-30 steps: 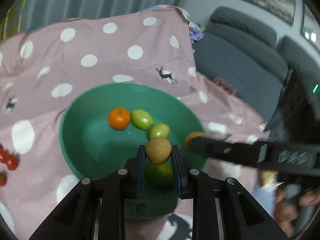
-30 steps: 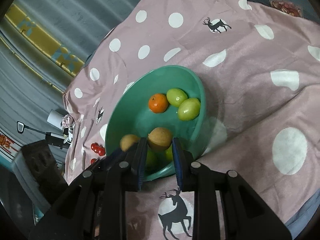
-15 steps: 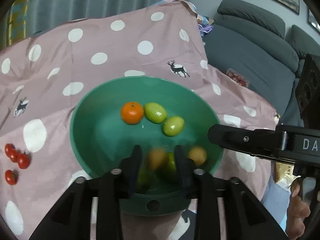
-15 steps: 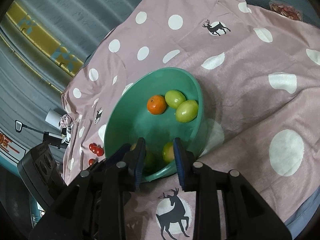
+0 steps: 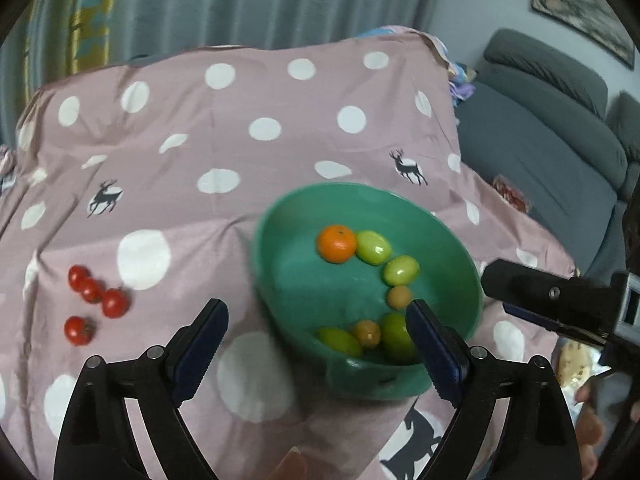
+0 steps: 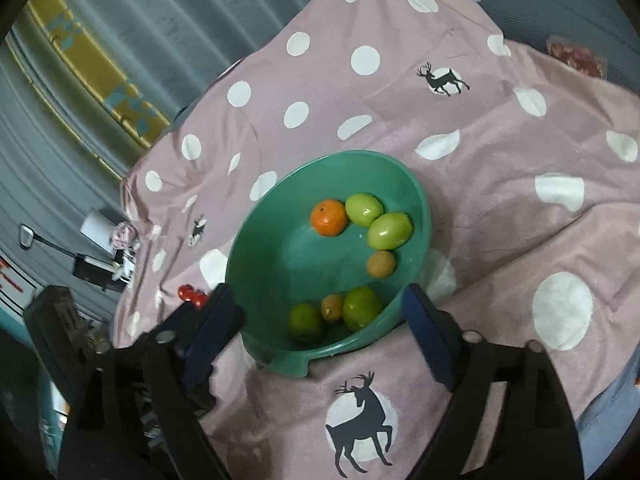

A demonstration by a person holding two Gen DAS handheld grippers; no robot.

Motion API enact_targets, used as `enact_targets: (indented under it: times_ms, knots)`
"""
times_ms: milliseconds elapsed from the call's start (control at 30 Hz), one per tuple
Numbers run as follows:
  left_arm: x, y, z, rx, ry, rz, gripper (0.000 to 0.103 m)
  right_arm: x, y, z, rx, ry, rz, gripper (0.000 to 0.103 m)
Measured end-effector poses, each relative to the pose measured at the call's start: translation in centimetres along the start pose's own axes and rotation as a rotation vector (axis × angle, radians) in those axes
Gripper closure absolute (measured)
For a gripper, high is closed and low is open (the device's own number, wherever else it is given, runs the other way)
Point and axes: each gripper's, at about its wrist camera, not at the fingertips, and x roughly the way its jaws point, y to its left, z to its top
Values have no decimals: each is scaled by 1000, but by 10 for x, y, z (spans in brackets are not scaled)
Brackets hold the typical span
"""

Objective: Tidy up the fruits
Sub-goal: 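Move both open grippers back to the cherry tomatoes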

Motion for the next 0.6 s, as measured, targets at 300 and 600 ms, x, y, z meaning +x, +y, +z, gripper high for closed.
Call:
enact_targets:
  times_ms: [300,600]
  knots:
    - [-11,23,-11,18,45,105,4,7,25,-8,-65,40,-34,12]
    - [-27,50,-41,159,101,163,4,27,77,-23,-147,94,29,10]
